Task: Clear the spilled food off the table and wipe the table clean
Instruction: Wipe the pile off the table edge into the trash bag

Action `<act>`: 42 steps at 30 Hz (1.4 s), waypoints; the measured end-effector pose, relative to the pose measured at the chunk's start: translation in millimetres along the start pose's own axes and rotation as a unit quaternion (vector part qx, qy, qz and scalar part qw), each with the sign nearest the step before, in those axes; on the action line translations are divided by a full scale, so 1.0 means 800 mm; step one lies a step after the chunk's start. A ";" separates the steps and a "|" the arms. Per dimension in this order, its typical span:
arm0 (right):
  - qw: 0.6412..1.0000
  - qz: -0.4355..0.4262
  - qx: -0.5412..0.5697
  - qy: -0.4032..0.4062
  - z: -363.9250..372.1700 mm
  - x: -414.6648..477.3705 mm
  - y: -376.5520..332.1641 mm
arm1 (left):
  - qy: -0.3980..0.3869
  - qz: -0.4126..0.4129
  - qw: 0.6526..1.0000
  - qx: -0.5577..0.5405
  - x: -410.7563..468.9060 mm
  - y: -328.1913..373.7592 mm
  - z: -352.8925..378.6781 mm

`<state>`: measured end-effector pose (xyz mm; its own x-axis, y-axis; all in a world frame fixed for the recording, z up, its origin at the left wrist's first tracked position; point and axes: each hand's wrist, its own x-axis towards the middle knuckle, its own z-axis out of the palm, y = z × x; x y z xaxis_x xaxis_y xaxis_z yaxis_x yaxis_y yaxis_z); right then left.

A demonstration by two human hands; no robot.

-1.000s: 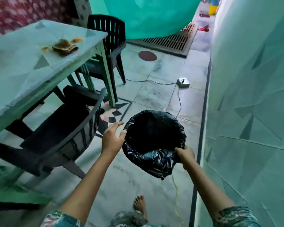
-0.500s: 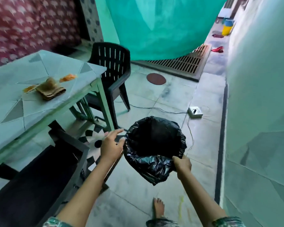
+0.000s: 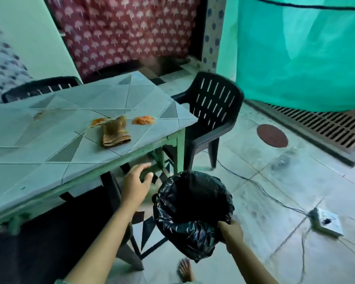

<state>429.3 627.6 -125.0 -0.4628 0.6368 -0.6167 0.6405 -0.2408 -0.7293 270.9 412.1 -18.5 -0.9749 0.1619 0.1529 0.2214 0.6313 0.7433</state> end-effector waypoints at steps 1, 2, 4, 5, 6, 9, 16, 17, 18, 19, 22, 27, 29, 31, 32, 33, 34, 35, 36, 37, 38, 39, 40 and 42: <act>1.000 0.006 -0.004 -0.010 0.012 0.010 -0.010 | 0.014 -0.013 1.000 0.006 0.017 -0.004 -0.005; 1.000 0.009 -0.008 -0.025 0.026 0.025 -0.025 | 0.036 -0.027 0.999 0.014 0.039 -0.008 -0.010; 0.998 0.017 -0.020 -0.052 0.045 0.044 -0.047 | 0.076 -0.042 0.996 0.033 0.068 -0.011 -0.019; 0.997 0.021 -0.029 -0.068 0.059 0.058 -0.062 | 0.101 -0.048 0.993 0.043 0.087 -0.013 -0.024; 0.996 0.024 -0.037 -0.079 0.071 0.071 -0.073 | 0.121 -0.054 0.990 0.050 0.103 -0.013 -0.029; 0.994 0.032 -0.055 -0.091 0.097 0.095 -0.101 | 0.159 -0.091 0.981 0.064 0.147 -0.010 -0.040; 0.985 0.062 -0.097 -0.131 0.136 0.140 -0.138 | 0.074 -0.199 0.964 0.162 0.249 -0.029 -0.030; 0.983 0.063 -0.104 -0.138 0.140 0.147 -0.142 | 0.054 -0.221 0.960 0.164 0.262 -0.037 -0.024; 0.982 0.062 -0.112 -0.142 0.143 0.152 -0.145 | 0.039 -0.242 0.956 0.163 0.272 -0.045 -0.019; 0.980 0.061 -0.116 -0.147 0.147 0.155 -0.148 | 0.032 -0.256 0.952 0.164 0.280 -0.052 -0.014; 0.976 0.064 -0.126 -0.166 0.158 0.170 -0.160 | 0.046 -0.284 0.932 0.219 0.300 -0.063 -0.002; 0.972 0.045 -0.157 -0.170 0.175 0.191 -0.172 | 0.088 -0.328 0.901 0.271 0.307 -0.077 -0.018; 0.970 0.034 -0.168 -0.175 0.180 0.196 -0.177 | 0.085 -0.321 0.896 0.295 0.310 -0.082 -0.023; 0.968 0.027 -0.173 -0.182 0.184 0.202 -0.181 | 0.092 -0.309 0.891 0.319 0.311 -0.083 -0.022; 0.967 0.024 -0.173 -0.185 0.187 0.204 -0.183 | 0.091 -0.300 0.893 0.324 0.310 -0.082 -0.019; 0.967 0.021 -0.172 -0.187 0.189 0.206 -0.183 | 0.087 -0.290 0.897 0.323 0.308 -0.079 -0.015; 0.968 0.020 -0.170 -0.185 0.192 0.207 -0.184 | 0.082 -0.283 0.899 0.325 0.306 -0.078 -0.012; 0.968 0.017 -0.170 -0.182 0.194 0.208 -0.185 | 0.075 -0.279 0.899 0.330 0.305 -0.079 -0.010; 0.969 0.016 -0.169 -0.177 0.197 0.209 -0.185 | 0.070 -0.273 0.897 0.339 0.304 -0.078 -0.011; 0.970 0.016 -0.170 -0.174 0.200 0.210 -0.186 | 0.067 -0.269 0.895 0.349 0.307 -0.078 -0.014; 0.971 0.018 -0.170 -0.168 0.202 0.210 -0.188 | 0.071 -0.268 0.894 0.352 0.310 -0.076 -0.019; 0.971 0.018 -0.171 -0.163 0.205 0.211 -0.189 | 0.080 -0.263 0.896 0.348 0.315 -0.075 -0.025; 0.972 0.021 -0.173 -0.157 0.208 0.211 -0.190 | 0.091 -0.243 0.907 0.331 0.321 -0.074 -0.031; 0.973 0.024 -0.174 -0.150 0.215 0.209 -0.190 | 0.107 -0.174 0.944 0.258 0.337 -0.067 -0.036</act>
<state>149.2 644.5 -168.1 -0.5513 0.3759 -0.7449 0.8107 0.0303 -0.5847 -4.9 399.8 1.7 -0.9608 -0.2463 0.1274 -0.1856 0.9126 0.3643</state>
